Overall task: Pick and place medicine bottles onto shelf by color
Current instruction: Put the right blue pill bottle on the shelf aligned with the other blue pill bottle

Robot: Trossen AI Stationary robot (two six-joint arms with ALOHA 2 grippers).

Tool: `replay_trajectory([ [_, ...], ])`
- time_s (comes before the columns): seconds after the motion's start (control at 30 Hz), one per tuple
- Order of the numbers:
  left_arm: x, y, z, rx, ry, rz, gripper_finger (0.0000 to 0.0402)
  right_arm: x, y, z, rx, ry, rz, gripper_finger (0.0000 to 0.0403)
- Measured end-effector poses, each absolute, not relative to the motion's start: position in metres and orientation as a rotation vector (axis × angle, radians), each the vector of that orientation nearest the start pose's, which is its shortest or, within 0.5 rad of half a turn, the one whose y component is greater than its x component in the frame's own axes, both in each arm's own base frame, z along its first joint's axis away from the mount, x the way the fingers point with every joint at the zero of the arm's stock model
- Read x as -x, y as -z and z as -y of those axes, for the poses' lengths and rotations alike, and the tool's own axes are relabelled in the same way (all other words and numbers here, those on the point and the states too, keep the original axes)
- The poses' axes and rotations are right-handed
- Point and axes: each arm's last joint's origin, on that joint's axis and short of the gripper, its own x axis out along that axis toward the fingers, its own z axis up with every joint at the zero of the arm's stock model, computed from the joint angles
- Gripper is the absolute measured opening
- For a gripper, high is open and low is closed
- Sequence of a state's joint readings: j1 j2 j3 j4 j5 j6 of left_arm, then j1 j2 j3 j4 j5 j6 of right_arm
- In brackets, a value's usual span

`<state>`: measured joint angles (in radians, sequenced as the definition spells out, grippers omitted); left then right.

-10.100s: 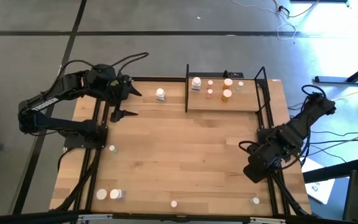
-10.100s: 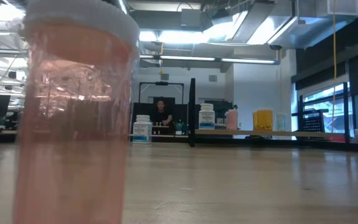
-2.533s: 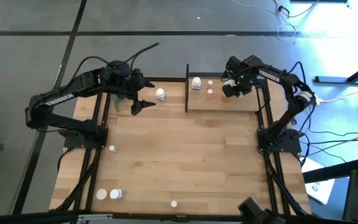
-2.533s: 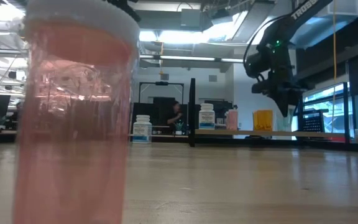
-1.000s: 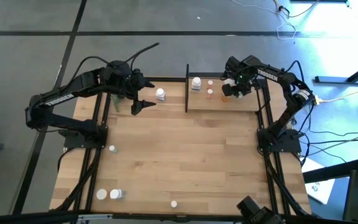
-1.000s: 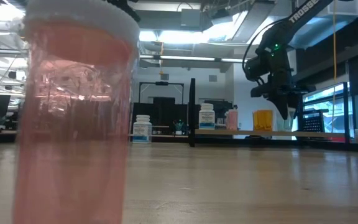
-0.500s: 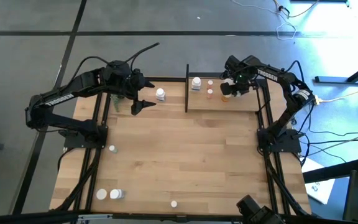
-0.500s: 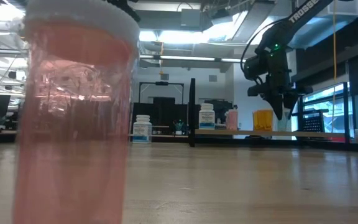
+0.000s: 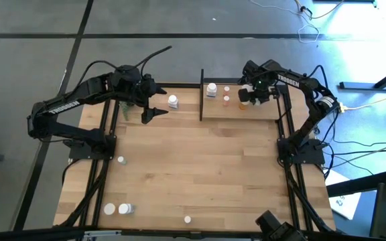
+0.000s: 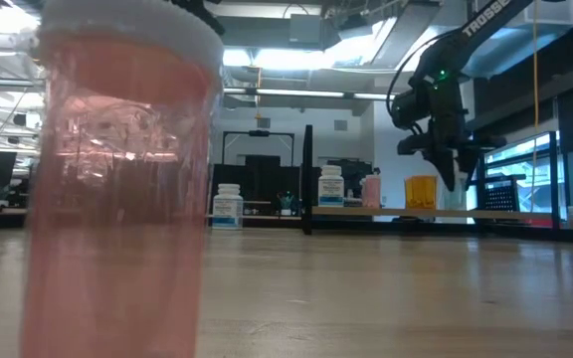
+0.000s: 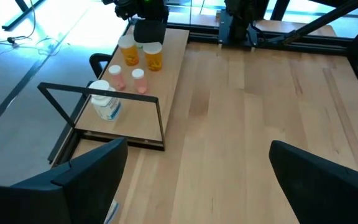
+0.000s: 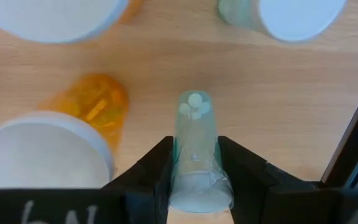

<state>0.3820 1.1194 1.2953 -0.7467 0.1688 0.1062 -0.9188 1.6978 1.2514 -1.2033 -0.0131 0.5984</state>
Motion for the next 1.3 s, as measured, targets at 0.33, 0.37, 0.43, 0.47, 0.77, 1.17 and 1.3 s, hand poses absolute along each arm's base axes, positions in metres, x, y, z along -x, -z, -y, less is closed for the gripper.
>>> replay_trajectory([
  [0.33, -0.203, -0.391, -0.076, 0.044, -0.175, -0.561, 0.0387, -0.172, -0.205, 0.226, -1.221, 1.159, -1.367, 0.0121],
  [0.37, -0.203, -0.391, -0.076, 0.044, -0.175, -0.561, 0.0387, -0.173, -0.206, 0.227, -1.218, 1.161, -1.360, 0.0121],
  [0.43, -0.203, -0.391, -0.076, 0.044, -0.175, -0.562, 0.0387, -0.174, -0.207, 0.228, -1.211, 1.161, -1.351, 0.0121],
  [0.47, -0.203, -0.391, -0.076, 0.044, -0.175, -0.561, 0.0387, -0.174, -0.207, 0.229, -1.201, 1.165, -1.345, 0.0121],
  [0.77, -0.203, -0.391, -0.076, 0.044, -0.175, -0.562, 0.0387, -0.176, -0.208, 0.230, -1.198, 1.131, -1.338, 0.0122],
  [1.17, -0.203, -0.391, -0.076, 0.044, -0.175, -0.561, 0.0387, -0.174, -0.210, 0.222, -1.327, 1.037, -1.383, 0.0131],
  [1.3, -0.203, -0.391, -0.076, 0.044, -0.175, -0.561, 0.0387, -0.171, -0.210, 0.222, -1.359, 1.063, -1.389, 0.0132],
])
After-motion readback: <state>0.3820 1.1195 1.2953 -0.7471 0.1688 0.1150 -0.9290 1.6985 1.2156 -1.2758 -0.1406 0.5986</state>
